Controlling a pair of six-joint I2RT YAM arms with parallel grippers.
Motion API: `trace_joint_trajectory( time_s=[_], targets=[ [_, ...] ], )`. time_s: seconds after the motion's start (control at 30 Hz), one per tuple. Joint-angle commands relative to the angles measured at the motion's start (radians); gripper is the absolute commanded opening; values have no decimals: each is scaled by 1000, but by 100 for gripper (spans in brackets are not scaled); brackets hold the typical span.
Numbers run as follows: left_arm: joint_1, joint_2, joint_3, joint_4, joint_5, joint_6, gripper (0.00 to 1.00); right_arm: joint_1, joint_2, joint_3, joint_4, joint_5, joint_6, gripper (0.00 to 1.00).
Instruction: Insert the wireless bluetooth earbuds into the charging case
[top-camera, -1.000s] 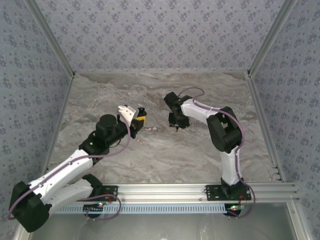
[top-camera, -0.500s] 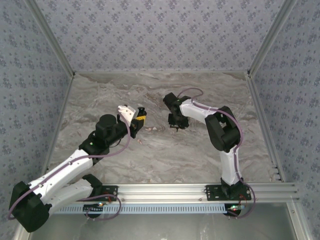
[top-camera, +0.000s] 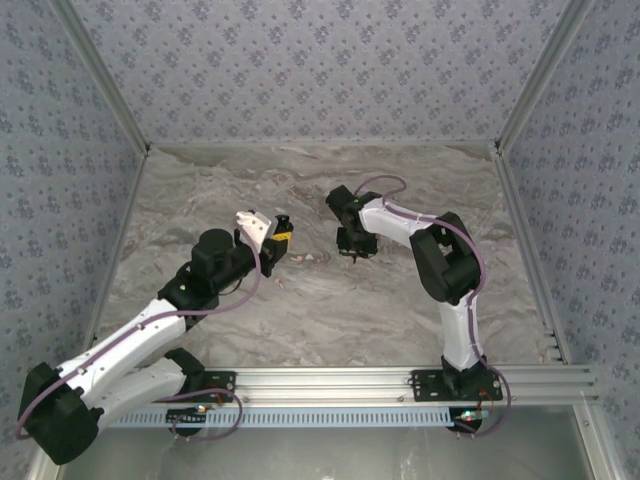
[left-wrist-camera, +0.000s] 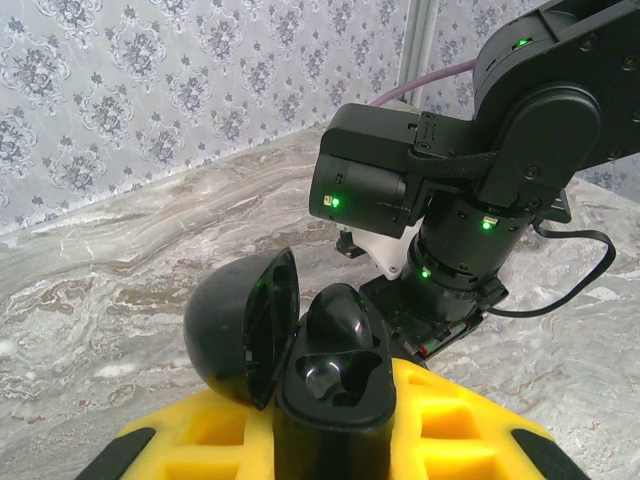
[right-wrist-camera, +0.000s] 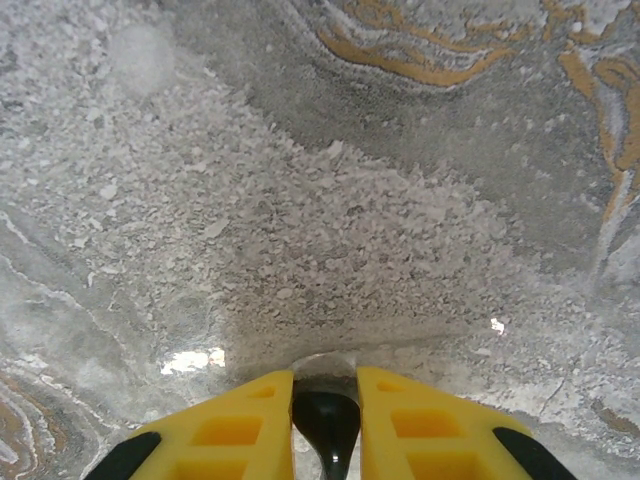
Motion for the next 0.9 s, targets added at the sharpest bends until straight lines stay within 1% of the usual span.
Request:
trace_joint_trajectory(
  time_s=[0.0, 0.23, 0.4, 0.63, 0.67, 0.87],
  targets=[
    [-6, 0, -12, 27, 10, -8, 12, 9, -12, -22, 25, 14, 6, 19],
    [-5, 41, -32, 73, 31, -42, 12, 0, -84, -78, 95, 18, -20, 19],
    [-5, 96, -52, 144, 58, -78, 13, -5, -144, -124, 152, 19, -49, 19],
    [-3, 192, -93, 292, 110, -143, 14, -8, -252, -190, 242, 29, -55, 19],
    [-3, 208, -100, 316, 116, -151, 14, -6, -271, -198, 257, 28, -88, 19],
    [-2, 288, -130, 451, 145, -183, 14, 2, -377, -238, 315, 26, -121, 18]
  ],
)
